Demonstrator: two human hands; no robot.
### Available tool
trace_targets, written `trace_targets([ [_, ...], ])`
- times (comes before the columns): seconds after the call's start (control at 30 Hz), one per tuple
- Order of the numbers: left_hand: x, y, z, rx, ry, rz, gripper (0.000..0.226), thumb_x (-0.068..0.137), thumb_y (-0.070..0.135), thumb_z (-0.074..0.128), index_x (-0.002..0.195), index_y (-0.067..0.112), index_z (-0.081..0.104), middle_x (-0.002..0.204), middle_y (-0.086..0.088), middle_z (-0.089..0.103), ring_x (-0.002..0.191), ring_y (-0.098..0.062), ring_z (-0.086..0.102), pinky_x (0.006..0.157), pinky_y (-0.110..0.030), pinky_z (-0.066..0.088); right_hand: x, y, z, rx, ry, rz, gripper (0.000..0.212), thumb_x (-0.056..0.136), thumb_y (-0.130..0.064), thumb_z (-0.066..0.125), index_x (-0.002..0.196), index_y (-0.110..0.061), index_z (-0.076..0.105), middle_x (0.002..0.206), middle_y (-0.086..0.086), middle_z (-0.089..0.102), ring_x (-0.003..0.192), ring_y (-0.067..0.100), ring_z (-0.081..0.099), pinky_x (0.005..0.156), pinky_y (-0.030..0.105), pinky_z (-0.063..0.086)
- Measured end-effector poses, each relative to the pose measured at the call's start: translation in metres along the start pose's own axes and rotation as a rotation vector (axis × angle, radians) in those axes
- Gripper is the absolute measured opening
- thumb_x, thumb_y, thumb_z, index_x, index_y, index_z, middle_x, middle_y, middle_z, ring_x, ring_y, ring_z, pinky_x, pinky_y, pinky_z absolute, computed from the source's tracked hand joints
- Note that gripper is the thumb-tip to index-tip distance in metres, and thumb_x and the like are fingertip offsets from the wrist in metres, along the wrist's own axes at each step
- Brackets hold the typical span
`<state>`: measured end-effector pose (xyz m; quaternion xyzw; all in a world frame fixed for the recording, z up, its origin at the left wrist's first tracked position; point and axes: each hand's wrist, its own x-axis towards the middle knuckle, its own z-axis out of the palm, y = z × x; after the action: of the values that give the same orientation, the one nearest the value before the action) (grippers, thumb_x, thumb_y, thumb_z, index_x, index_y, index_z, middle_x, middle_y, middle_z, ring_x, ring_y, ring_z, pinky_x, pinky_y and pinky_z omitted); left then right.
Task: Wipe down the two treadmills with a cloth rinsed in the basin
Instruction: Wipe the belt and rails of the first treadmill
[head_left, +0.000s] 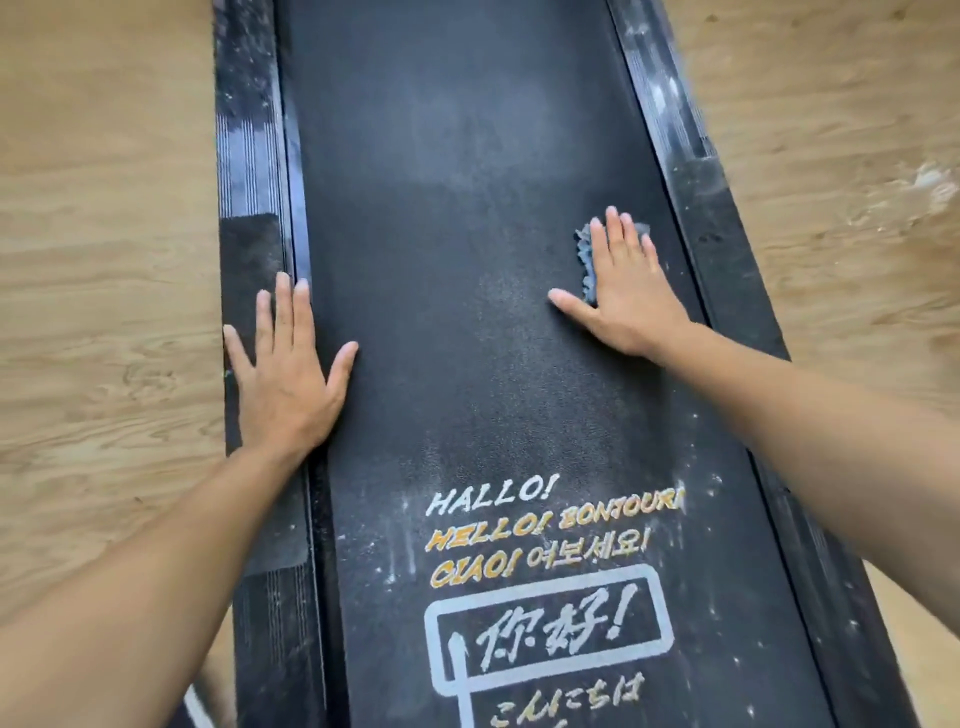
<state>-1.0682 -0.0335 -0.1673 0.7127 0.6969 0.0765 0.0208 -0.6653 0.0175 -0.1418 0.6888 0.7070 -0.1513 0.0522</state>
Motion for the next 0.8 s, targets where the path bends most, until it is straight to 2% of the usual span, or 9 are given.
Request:
trace_targets([
  [0.13, -0.002, -0.004, 0.003, 0.038, 0.004, 0.046, 0.063, 0.108, 0.060, 0.031, 0.165, 0.034, 0.029, 0.177, 0.002, 0.015, 0.163, -0.033, 0.007, 0.124, -0.069, 0.006, -0.154, 0.037, 0.032, -0.154, -0.160, -0.239, 0.113, 0.094, -0.087, 0.022, 0.165, -0.005, -0.010, 0.172, 0.014, -0.022, 0.160, 0.028, -0.019, 0.130, 0.052, 0.007],
  [0.2, -0.002, -0.004, 0.006, 0.057, -0.001, 0.036, 0.065, 0.106, 0.062, 0.027, 0.165, 0.034, 0.031, 0.176, 0.001, 0.020, 0.163, -0.033, 0.006, 0.125, -0.069, 0.006, -0.184, 0.049, 0.036, -0.203, -0.210, -0.293, 0.112, 0.095, -0.087, 0.023, 0.165, -0.006, -0.007, 0.173, 0.014, -0.021, 0.161, 0.028, -0.017, 0.128, 0.051, 0.009],
  [0.27, -0.001, -0.004, 0.007, 0.067, -0.009, 0.030, 0.066, 0.106, 0.062, 0.024, 0.165, 0.035, 0.030, 0.175, 0.001, 0.020, 0.163, -0.033, 0.004, 0.125, -0.068, 0.006, -0.165, 0.047, 0.035, -0.181, -0.166, -0.257, 0.111, 0.094, -0.087, 0.022, 0.166, -0.006, -0.006, 0.173, 0.014, -0.020, 0.161, 0.027, -0.017, 0.130, 0.052, 0.007],
  [0.37, 0.002, -0.005, 0.008, 0.062, -0.018, 0.038, 0.066, 0.105, 0.063, 0.025, 0.165, 0.036, 0.030, 0.175, 0.003, 0.022, 0.164, -0.032, 0.004, 0.125, -0.067, 0.005, -0.074, 0.029, 0.021, -0.066, -0.044, -0.105, 0.115, 0.091, -0.090, 0.022, 0.166, -0.009, -0.009, 0.172, 0.014, -0.021, 0.159, 0.026, -0.022, 0.131, 0.048, -0.005],
  [0.47, 0.002, -0.009, 0.008, 0.042, -0.013, 0.037, 0.066, 0.105, 0.064, 0.027, 0.164, 0.037, 0.032, 0.175, 0.004, 0.023, 0.164, -0.031, 0.005, 0.125, -0.066, 0.006, 0.033, 0.028, -0.015, -0.001, -0.003, 0.017, 0.119, 0.088, -0.094, 0.020, 0.166, -0.008, -0.005, 0.174, 0.015, -0.014, 0.161, 0.029, -0.015, 0.131, 0.050, -0.004],
  [0.53, 0.001, -0.008, 0.009, 0.045, 0.003, 0.043, 0.066, 0.105, 0.065, 0.027, 0.164, 0.037, 0.033, 0.174, 0.003, 0.024, 0.164, -0.031, 0.007, 0.125, -0.067, 0.007, 0.068, 0.036, -0.025, 0.016, 0.016, 0.065, 0.123, 0.085, -0.096, 0.018, 0.166, -0.007, -0.005, 0.174, 0.017, -0.012, 0.161, 0.031, -0.013, 0.131, 0.050, -0.003],
  [0.63, 0.002, -0.007, 0.007, 0.042, -0.008, 0.038, 0.065, 0.105, 0.065, 0.027, 0.164, 0.037, 0.032, 0.174, 0.003, 0.023, 0.163, -0.031, 0.007, 0.125, -0.066, 0.007, 0.045, 0.041, -0.016, -0.015, 0.013, -0.007, 0.122, 0.087, -0.095, 0.019, 0.166, -0.005, -0.006, 0.173, 0.018, -0.013, 0.161, 0.031, -0.014, 0.131, 0.049, -0.003],
  [0.8, 0.001, -0.007, 0.005, 0.041, -0.015, 0.033, 0.066, 0.105, 0.065, 0.026, 0.164, 0.036, 0.031, 0.175, 0.002, 0.023, 0.163, -0.032, 0.006, 0.125, -0.066, 0.004, -0.109, 0.044, 0.027, -0.015, -0.064, -0.029, 0.123, 0.086, -0.094, 0.017, 0.165, -0.004, -0.007, 0.172, 0.018, -0.018, 0.160, 0.030, -0.018, 0.131, 0.051, -0.002],
])
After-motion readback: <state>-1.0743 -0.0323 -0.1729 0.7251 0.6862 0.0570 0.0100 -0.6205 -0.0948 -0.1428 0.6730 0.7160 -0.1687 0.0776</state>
